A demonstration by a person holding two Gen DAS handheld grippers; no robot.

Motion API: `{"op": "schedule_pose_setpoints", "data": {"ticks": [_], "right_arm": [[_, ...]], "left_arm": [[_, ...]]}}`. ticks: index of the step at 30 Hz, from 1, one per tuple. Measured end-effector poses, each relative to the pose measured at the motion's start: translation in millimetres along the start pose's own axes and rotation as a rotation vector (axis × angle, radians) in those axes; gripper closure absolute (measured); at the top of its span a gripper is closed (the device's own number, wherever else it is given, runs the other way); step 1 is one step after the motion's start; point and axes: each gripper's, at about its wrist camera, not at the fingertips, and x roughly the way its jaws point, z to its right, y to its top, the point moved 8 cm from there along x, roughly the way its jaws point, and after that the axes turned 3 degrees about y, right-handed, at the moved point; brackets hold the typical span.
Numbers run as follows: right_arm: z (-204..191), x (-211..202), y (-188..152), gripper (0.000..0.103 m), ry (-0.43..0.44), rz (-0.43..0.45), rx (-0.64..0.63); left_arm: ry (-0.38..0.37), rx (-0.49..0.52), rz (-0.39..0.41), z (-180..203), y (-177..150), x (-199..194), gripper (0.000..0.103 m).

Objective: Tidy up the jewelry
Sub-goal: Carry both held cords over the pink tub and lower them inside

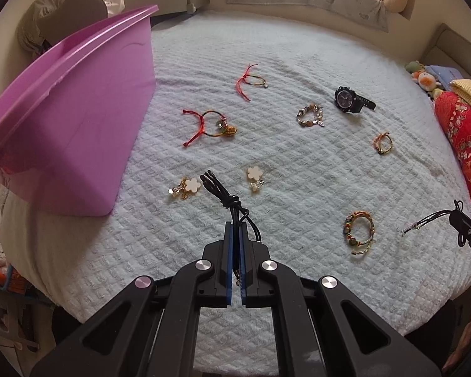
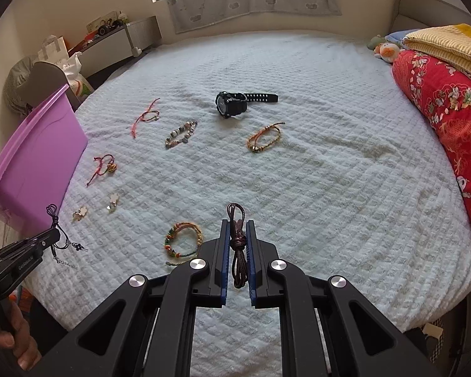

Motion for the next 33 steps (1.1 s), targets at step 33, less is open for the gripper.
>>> {"op": "schedule_pose_setpoints", "data": {"ticks": [33], "right_arm": [[-288,-49,128,0.093,0.313,0.193,-0.259]], "left_arm": [[0.053,-0.007,0.277,-163,131,-128,0.099]]}}
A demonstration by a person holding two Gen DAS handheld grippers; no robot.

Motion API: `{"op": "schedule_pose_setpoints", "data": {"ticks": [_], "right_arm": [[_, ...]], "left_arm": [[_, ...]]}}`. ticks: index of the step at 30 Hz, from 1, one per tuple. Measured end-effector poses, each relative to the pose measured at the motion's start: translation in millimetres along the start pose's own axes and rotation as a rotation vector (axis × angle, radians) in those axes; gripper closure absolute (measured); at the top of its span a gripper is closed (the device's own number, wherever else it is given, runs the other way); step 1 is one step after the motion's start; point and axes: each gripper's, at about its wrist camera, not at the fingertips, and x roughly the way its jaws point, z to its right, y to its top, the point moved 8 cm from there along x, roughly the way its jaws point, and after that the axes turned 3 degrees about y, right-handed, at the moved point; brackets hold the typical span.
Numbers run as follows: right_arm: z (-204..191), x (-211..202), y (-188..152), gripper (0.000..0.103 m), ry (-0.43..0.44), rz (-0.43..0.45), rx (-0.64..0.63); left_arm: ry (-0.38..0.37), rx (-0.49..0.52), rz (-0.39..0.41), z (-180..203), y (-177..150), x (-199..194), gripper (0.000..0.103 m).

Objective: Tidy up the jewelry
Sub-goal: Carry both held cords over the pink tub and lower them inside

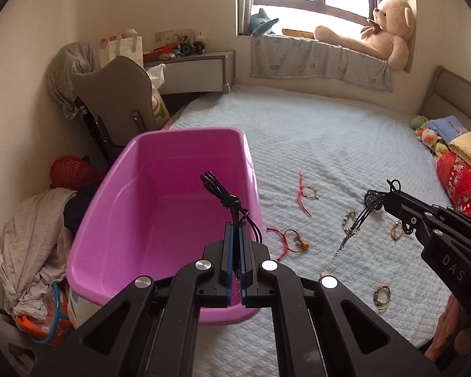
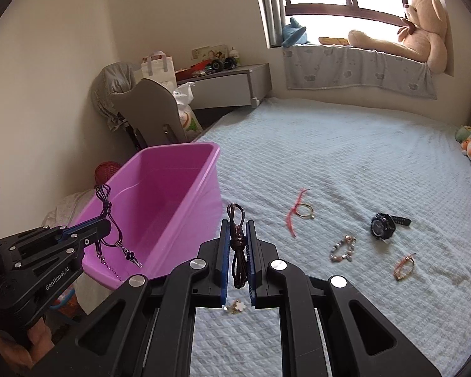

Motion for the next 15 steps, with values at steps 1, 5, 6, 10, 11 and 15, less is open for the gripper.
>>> {"op": "schedule_pose_setpoints", "data": {"ticks": [1,5,6,10,11,15], "right_arm": [[-9,4,5,0.093,0.009,0.003,-0.007],[-42,18,21,0.093,0.047,0.015,-0.034],[-49,22,24,0.093,0.055,0.016,-0.037],[-76,37,35,0.093,0.086,0.017,-0.049],[-82,42,37,0.093,0.091,0.014,-0.051],[-101,58,36,0.093,0.105,-0.011,-0.058]], "left_arm": [[0.010,-0.005,0.005,-10,5,0,0.099],[0.048,-0.021,0.009,-47,17,6,0.099],[0.060,-0.022,0.010,-55,19,8,0.099],[0.085,-0.032,-0.003,-83,22,20,0.099],[0.091,-0.033,-0.009,-88,22,23,0.099],[0.101,-0.033,-0.033,-107,15,37,0.099]]}}
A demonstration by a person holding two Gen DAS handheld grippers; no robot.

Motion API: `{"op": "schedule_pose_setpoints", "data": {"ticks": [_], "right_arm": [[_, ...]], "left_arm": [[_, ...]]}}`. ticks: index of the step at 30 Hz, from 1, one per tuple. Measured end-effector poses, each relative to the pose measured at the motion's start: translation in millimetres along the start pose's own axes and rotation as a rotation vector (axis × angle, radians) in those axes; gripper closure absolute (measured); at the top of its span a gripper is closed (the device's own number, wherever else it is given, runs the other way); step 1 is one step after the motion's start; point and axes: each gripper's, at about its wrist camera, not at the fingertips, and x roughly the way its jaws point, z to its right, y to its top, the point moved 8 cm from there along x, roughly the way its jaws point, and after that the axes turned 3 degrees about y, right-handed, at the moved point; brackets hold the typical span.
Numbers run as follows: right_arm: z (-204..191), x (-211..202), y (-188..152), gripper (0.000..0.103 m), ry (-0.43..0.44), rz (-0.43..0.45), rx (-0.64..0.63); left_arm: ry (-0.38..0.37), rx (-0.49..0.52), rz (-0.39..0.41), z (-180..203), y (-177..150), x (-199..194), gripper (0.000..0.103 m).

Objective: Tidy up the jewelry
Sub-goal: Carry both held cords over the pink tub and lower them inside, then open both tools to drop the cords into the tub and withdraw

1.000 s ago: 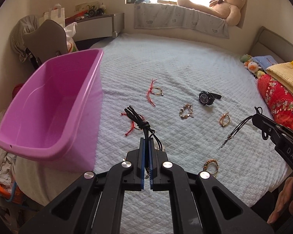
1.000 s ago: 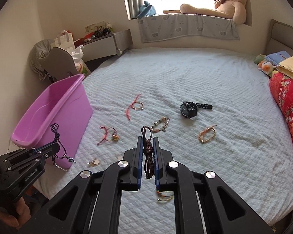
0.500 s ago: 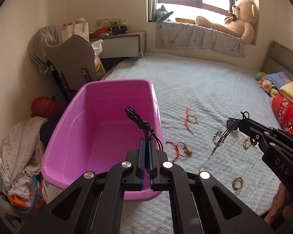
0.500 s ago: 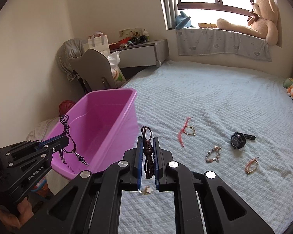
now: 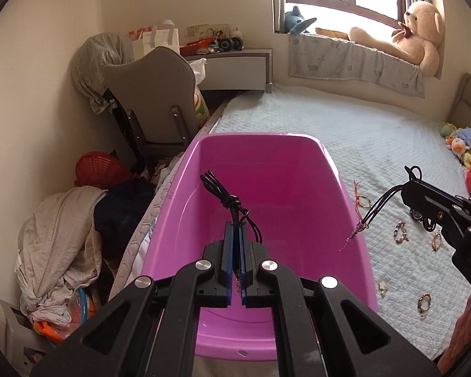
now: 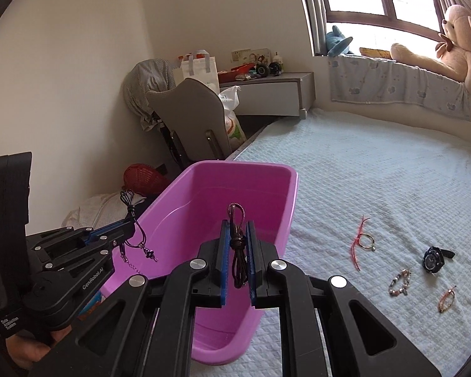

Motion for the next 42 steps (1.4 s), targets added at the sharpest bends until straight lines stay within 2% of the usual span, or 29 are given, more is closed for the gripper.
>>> {"op": "schedule_pose_setpoints", "data": {"ticks": [4,15,24,25,26,27,28,29,31,35,42], "right_arm": [[-9,21,-6,0.093,0.001,-0.047,0.000],[-10,81,-46,0.093,-0.037,-0.258,0.017],[-2,92,-56,0.093,-0.062,-0.293,0.025],[-1,92,-56,0.085,-0.067,-0.295,0.021],[0,91,-55,0.062,-0.073,-0.296,0.018],[0,90,-54,0.051,-0.073,-0.291,0.016],[0,88,-52,0.044,-0.070,-0.278,0.018],[1,86,-51,0.044,-0.078,-0.269,0.016],[4,81,-48,0.044,-0.091,-0.255,0.009],[12,70,-45,0.042,-0.107,-0.227,0.016],[18,58,-48,0.040,-0.098,-0.213,0.025]], "left_arm": [[-0.005,-0.005,-0.044,-14,-10,19,0.099],[-0.039,-0.006,-0.201,-21,-42,73,0.099],[-0.024,0.015,-0.267,-19,-56,93,0.098],[-0.025,0.015,-0.275,-19,-57,94,0.098],[-0.026,0.012,-0.280,-19,-58,95,0.098],[-0.026,0.008,-0.285,-20,-59,95,0.096],[-0.025,0.005,-0.286,-20,-59,95,0.085],[-0.018,0.002,-0.281,-22,-60,94,0.058],[-0.014,-0.010,-0.247,-24,-56,89,0.018],[0.042,0.011,-0.209,-23,-54,81,0.006],[0.060,0.010,-0.198,-21,-52,72,0.006]]}}
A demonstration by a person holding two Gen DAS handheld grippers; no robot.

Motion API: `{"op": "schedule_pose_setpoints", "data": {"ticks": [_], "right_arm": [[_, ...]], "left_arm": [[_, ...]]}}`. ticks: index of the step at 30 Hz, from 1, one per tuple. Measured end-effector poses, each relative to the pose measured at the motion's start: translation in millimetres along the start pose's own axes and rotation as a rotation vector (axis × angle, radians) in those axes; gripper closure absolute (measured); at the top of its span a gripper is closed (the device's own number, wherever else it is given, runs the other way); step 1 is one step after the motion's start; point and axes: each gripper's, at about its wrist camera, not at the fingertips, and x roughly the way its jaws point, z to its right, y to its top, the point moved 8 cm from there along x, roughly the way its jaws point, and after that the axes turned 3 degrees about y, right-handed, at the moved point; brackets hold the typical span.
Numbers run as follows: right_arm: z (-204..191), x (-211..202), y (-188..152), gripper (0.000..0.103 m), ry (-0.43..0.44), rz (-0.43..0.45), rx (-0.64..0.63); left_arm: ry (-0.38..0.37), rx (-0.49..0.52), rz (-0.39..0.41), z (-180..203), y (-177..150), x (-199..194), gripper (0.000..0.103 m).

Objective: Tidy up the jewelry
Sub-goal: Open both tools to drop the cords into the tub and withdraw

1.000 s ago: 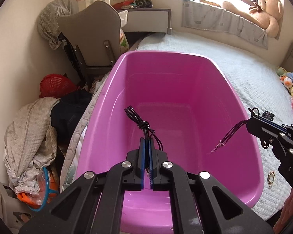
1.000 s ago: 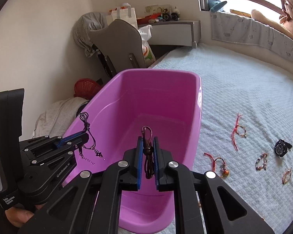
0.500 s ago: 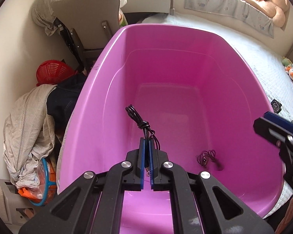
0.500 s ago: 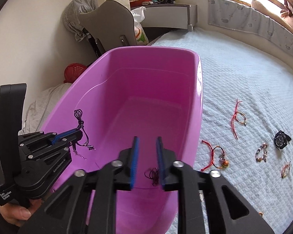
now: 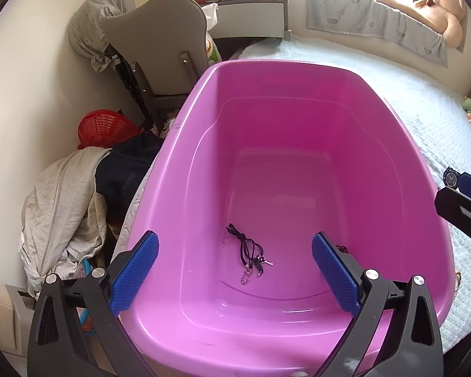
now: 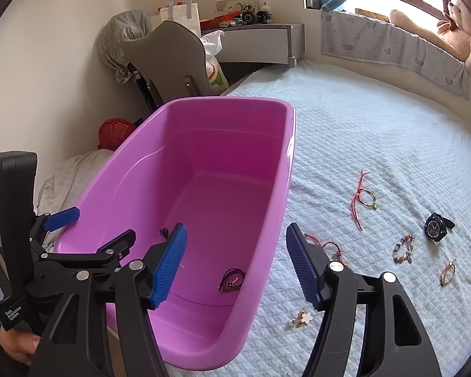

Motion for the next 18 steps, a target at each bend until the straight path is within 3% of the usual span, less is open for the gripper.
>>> {"op": "schedule_pose_setpoints", "data": {"ticks": [8,18], "right_arm": [[14,-18,-16,0.040,0.002,0.017,0.016],[64,-60,-54,0.038,-0.026,0.051,0.087]], "left_arm": [[-0.021,-0.003,0.018,14,-9,-25,0.007],[-0.063,0.040,0.042,67,-35,-60,0.007]]}}
